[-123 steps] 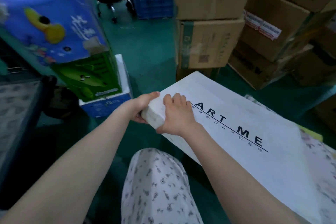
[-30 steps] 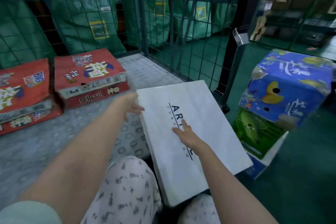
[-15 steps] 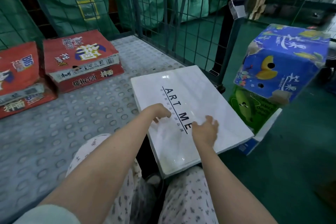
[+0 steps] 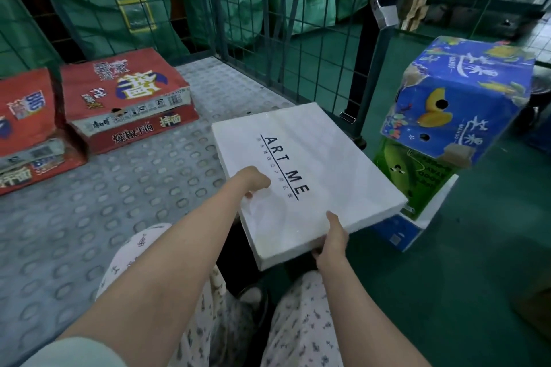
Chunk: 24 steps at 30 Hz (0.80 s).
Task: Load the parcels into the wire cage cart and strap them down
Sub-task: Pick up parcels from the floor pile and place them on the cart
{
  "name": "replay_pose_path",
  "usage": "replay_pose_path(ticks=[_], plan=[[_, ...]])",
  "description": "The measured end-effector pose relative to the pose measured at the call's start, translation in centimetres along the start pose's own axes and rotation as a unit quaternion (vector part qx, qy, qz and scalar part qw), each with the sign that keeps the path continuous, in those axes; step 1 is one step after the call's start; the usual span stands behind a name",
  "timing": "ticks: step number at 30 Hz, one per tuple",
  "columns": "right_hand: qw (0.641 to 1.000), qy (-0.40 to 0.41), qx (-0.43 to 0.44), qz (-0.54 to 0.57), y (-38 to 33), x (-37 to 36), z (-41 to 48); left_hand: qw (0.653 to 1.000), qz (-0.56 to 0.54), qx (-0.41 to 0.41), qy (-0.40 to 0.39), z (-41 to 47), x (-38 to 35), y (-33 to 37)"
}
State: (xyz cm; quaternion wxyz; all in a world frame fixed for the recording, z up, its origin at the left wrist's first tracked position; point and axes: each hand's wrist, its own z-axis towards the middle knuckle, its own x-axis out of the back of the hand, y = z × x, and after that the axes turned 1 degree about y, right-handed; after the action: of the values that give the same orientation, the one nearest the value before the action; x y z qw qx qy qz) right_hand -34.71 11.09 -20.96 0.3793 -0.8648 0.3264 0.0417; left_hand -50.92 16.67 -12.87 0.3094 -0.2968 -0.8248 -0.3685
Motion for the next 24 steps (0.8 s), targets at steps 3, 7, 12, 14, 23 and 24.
replay_pose_path(ticks=[3, 7, 12, 14, 23, 24], plan=[[0.997, -0.020, 0.039, -0.066, -0.9, -2.4, 0.3, 0.999, -0.010, -0.014, 0.050, 1.2, 1.7, -0.3], [0.993, -0.037, 0.035, -0.109, -1.2, -6.6, 0.1, 0.992, -0.040, 0.045, 0.109, 2.8, 4.5, -1.7], [0.980, -0.011, 0.122, -0.158, -0.8, -11.8, -0.8, 0.977, -0.154, 0.082, 0.124, 3.8, 6.2, -4.4], [0.965, 0.003, 0.184, -0.184, -1.4, -13.1, -1.6, 0.968, -0.222, 0.101, 0.059, 3.5, 6.4, -5.3], [0.913, -0.040, 0.344, -0.216, -4.1, -20.3, -1.5, 0.935, -0.337, 0.110, -0.036, 6.7, 8.7, -3.9], [0.910, -0.041, 0.348, -0.222, -4.4, -21.4, -1.0, 0.932, -0.345, 0.107, -0.019, 7.0, 9.2, -3.5]])
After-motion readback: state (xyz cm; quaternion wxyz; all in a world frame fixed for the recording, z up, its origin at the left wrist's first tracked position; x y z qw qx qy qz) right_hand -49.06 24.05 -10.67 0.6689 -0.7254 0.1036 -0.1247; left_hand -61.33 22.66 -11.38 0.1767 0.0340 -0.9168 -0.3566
